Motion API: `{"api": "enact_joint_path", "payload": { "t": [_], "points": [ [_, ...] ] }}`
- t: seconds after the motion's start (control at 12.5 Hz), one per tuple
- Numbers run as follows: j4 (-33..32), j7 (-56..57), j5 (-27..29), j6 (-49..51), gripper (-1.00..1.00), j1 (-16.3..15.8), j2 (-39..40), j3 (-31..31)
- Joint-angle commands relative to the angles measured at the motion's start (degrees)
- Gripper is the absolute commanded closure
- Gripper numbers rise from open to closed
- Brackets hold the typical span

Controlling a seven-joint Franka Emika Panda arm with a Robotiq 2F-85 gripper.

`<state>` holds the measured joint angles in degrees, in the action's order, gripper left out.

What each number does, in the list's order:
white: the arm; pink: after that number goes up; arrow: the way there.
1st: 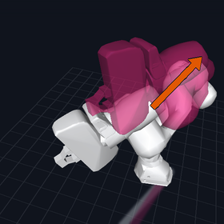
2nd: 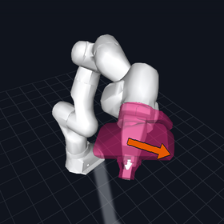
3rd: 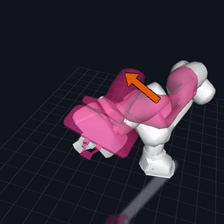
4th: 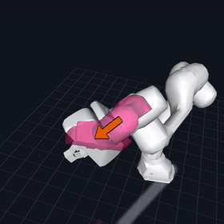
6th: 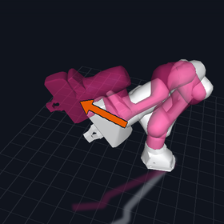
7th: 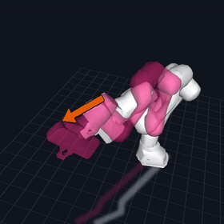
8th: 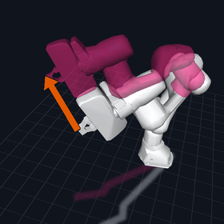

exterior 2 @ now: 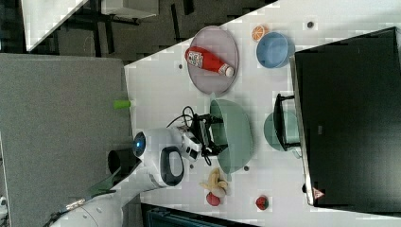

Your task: Drag strainer right to left.

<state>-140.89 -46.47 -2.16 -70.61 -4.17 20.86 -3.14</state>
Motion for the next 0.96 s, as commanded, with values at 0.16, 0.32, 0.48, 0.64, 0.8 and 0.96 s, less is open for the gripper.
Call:
{"api": "enact_joint_path", "payload": {
  "t": [0.16, 0.32, 0.48, 0.64, 0.8, 0.96],
  "points": [
    [0.64, -11.02, 0.82, -0.19, -1.0, -5.26, 1.49, -2.05],
    [1.86, -14.59, 0.82, 0.21, -1.0, -7.19, 2.17, -3.16],
    [3.65, -17.18, 0.84, 1.38, -1.0, -9.01, 2.94, -4.44],
    [5.75, -19.86, 0.85, 2.99, -1.0, -10.59, 3.95, -5.53],
    [8.16, -22.68, 0.92, 4.27, -1.0, -12.37, 5.23, -6.28],
    [10.82, -25.09, 0.92, 5.65, -1.0, -14.36, 6.59, -6.53]
  ]
}}
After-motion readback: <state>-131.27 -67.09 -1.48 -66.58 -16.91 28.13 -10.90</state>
